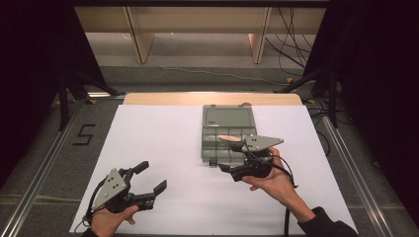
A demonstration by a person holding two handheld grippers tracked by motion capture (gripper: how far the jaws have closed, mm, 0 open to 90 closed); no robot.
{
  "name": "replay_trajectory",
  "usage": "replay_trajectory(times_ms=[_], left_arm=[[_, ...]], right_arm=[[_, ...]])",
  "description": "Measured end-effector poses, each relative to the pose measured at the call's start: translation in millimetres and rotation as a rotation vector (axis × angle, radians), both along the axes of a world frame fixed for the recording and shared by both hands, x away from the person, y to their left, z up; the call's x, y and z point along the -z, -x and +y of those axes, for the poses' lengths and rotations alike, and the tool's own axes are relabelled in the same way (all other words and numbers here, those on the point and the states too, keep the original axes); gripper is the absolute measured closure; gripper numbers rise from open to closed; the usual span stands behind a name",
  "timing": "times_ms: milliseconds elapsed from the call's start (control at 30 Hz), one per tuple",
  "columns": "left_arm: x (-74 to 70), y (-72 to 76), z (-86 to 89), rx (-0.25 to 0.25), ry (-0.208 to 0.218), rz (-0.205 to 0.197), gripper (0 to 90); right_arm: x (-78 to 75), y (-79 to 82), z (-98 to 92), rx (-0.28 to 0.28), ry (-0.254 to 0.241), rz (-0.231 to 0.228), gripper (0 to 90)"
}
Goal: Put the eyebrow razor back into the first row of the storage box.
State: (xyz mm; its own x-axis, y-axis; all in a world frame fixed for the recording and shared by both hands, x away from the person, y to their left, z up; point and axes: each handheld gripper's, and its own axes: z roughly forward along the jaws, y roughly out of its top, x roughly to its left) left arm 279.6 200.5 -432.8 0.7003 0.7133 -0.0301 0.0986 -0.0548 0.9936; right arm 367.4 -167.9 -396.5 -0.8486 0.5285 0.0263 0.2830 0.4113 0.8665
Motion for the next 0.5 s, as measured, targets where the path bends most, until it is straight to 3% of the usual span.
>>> replay_trajectory(times_ms=[300, 500], left_arm=[[0.0, 0.1, 0.0, 0.001, 0.000, 0.000, 16.2], [0.0, 0.1, -0.1, 0.001, 0.000, 0.000, 16.2]], right_arm=[[5.5, 6.7, -2.0, 0.000, -0.043, 0.018, 24.1], [6.8, 12.1, -6.0, 0.007, -0.059, 0.006, 22.0]])
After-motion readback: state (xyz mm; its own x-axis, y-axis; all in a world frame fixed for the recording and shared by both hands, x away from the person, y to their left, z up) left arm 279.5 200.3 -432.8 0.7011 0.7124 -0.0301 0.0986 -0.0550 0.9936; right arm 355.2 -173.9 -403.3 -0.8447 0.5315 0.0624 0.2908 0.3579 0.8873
